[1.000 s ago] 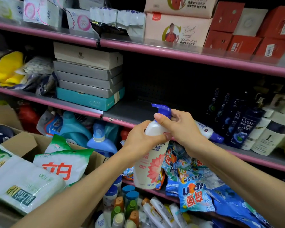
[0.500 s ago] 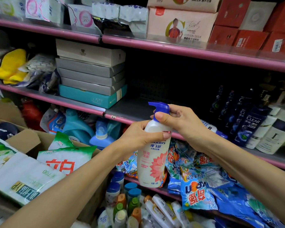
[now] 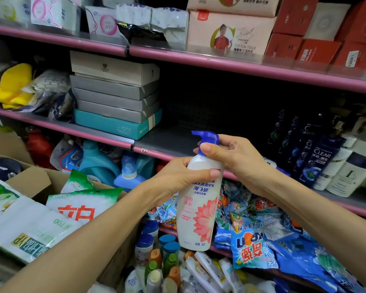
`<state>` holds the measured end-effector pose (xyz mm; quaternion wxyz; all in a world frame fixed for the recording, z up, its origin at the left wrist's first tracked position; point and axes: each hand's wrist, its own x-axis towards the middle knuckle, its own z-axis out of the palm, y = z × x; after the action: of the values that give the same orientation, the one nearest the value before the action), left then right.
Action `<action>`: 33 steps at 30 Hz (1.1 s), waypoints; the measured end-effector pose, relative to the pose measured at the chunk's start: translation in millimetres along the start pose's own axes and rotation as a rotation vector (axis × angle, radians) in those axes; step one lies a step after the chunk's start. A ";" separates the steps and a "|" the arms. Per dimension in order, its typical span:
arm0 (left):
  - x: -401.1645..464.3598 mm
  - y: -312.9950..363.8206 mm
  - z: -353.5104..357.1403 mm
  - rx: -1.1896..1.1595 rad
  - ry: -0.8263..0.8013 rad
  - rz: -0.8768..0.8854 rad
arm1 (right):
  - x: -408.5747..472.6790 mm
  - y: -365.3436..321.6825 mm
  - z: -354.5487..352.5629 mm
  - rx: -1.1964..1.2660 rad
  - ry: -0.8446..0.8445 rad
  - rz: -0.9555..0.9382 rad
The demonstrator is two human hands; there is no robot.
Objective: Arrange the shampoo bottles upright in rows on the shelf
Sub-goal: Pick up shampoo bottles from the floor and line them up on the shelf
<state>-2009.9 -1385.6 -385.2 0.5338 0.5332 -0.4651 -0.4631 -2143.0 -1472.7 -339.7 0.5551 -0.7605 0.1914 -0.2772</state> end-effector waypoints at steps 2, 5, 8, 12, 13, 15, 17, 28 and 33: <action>-2.0 -4.4 4.0 -0.075 0.024 -0.003 | 1.3 -2.9 -2.0 0.024 0.013 0.004; -9.3 -20.0 9.4 -0.151 0.055 0.003 | 4.3 -7.8 -4.7 0.075 0.039 0.008; -15.7 -32.6 12.7 -0.136 0.113 0.007 | 7.2 -10.5 -6.1 0.108 0.043 0.021; -17.0 -33.6 13.8 -0.163 0.142 0.011 | 7.8 -13.6 -8.2 0.052 -0.048 0.100; -16.6 -33.2 14.0 -0.165 0.137 0.011 | 7.2 -14.0 -8.5 0.033 -0.073 0.119; -16.2 -31.5 13.3 -0.175 0.118 0.006 | 6.0 -13.9 -8.3 0.037 -0.092 0.144; -15.8 -29.8 10.8 -0.176 0.083 -0.006 | 6.7 -14.3 -7.8 0.063 -0.085 0.152; 13.8 -10.3 -10.0 -0.176 0.184 0.049 | 32.8 -5.8 2.2 0.041 0.107 0.102; 52.8 -14.7 -23.0 0.336 0.513 0.152 | 91.4 -3.6 5.8 -0.054 0.269 0.016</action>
<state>-1979.9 -1434.7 -399.8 0.5712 0.6771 -0.4237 -0.1889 -2068.7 -1522.0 -318.6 0.5060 -0.7295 0.2775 -0.3670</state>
